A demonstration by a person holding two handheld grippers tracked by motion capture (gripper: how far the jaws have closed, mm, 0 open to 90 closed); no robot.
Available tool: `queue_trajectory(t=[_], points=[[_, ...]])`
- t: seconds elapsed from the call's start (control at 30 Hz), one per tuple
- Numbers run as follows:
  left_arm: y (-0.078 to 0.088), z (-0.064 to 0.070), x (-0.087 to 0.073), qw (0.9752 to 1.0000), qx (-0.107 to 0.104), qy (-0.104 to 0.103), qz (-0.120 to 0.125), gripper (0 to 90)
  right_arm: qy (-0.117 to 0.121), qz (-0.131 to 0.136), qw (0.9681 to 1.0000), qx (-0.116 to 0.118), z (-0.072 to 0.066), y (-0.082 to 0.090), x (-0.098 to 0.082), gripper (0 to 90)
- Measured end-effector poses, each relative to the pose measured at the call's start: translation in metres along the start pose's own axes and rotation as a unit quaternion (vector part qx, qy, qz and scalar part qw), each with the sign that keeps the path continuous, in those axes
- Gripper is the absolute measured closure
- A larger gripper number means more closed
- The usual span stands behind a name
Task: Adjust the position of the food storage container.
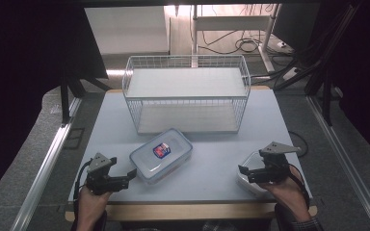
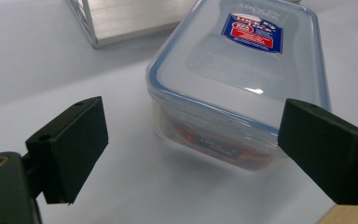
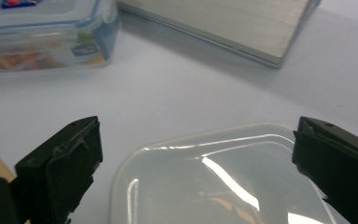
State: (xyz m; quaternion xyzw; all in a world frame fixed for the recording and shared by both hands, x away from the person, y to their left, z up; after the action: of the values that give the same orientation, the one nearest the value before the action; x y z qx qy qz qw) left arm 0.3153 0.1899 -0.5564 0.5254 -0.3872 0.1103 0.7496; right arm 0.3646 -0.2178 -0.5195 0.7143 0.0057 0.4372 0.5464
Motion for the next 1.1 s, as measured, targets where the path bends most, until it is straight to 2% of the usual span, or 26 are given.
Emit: queue_trajectory(t=[0.07, 0.1, 0.13, 0.2, 0.27, 0.37, 0.47, 0.63, 0.67, 0.73, 0.8, 0.83, 0.87, 0.97, 1.03, 1.07, 1.1], points=[[0.0, 0.0, 0.0, 1.0, 0.0, 0.0, 0.005, 8.3, -0.009, 0.0, 1.0, 0.001, 0.002, 0.0, -0.001, 6.1], [0.0, 0.001, 0.0, 0.9998, -0.011, 0.009, 0.013, 7.9, -0.011, -0.002, 0.9999, -0.001, 0.003, 0.001, -0.001, 7.2], [0.0, 0.001, 0.0, 0.9998, -0.011, 0.009, 0.013, 7.4, -0.011, -0.001, 0.9999, -0.005, 0.003, 0.001, -0.001, 7.8], [-0.003, 0.007, -0.003, 0.9987, -0.046, 0.022, 0.01, 6.6, -0.011, 0.001, 0.9999, -0.007, 0.003, 0.001, -0.001, 9.5], [-0.004, 0.008, -0.005, 0.9988, -0.046, 0.018, 0.001, 6.6, -0.014, 0.004, 0.9999, -0.005, 0.003, 0.001, -0.001, 10.4], [-0.009, 0.008, -0.008, 0.9997, -0.022, 0.003, -0.007, 5.3, -0.016, 0.008, 0.9998, -0.008, 0.004, 0.001, -0.001, 14.7], [-0.008, 0.007, -0.007, 0.9997, -0.024, 0.005, 0.005, 4.3, -0.018, 0.012, 0.9997, -0.01, 0.005, 0.003, -0.001, 19.8], [-0.005, 0.002, -0.007, 0.9993, -0.031, 0.017, 0.012, 4.1, 0.001, 0.021, 0.9997, -0.007, 0.001, 0.006, 0.001, 30.9], [-0.005, 0.0, -0.008, 0.9996, -0.02, 0.014, 0.011, 4.1, 0.01, 0.022, 0.9997, -0.004, -0.001, 0.007, 0.002, 35.1], [-0.005, -0.001, -0.008, 0.9998, -0.014, 0.011, 0.01, 3.9, 0.021, 0.017, 0.9996, -0.007, -0.003, 0.008, 0.001, 42.0], [-0.005, -0.003, -0.009, 1.0, -0.001, 0.005, 0.007, 3.9, 0.025, 0.014, 0.9996, -0.007, -0.004, 0.009, 0.0, 44.8], [-0.005, -0.004, -0.009, 1.0, 0.003, 0.003, 0.007, 3.9, 0.029, 0.012, 0.9995, -0.006, -0.005, 0.009, 0.0, 49.9], [-0.005, -0.004, -0.009, 1.0, 0.008, 0.001, 0.006, 3.8, 0.039, 0.005, 0.9992, 0.003, -0.009, 0.01, -0.002, 60.2], [-0.006, -0.007, -0.01, 0.9997, 0.023, -0.006, 0.003, 3.9, 0.052, 0.002, 0.9986, 0.007, -0.013, 0.01, -0.003, 69.2], [-0.005, -0.007, -0.01, 0.9994, 0.032, -0.013, 0.006, 3.9, 0.08, 0.007, 0.9967, 0.012, -0.023, 0.013, -0.003, 80.8], [-0.005, -0.007, -0.01, 0.9994, 0.032, -0.013, 0.006, 3.9, 0.08, 0.007, 0.9967, 0.012, -0.023, 0.013, -0.003, 80.8], [-0.004, -0.005, -0.008, 0.9995, 0.027, -0.013, 0.01, 3.9, 0.096, 0.006, 0.9952, 0.018, -0.031, 0.015, -0.004, 86.0]])
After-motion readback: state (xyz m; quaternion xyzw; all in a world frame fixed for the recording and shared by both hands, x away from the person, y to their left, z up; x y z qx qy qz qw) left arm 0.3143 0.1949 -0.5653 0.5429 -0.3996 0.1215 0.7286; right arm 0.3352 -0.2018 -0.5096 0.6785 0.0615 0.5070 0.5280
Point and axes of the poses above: each handheld gripper's, and its own axes: y roughly backward along the jaws, x roughly out of its top, z roughly to its right, the point moved 10 cm from there along -y, roughly forward along the jaws, and after that the axes turned 13 degrees about -z, right-handed, at the moved point
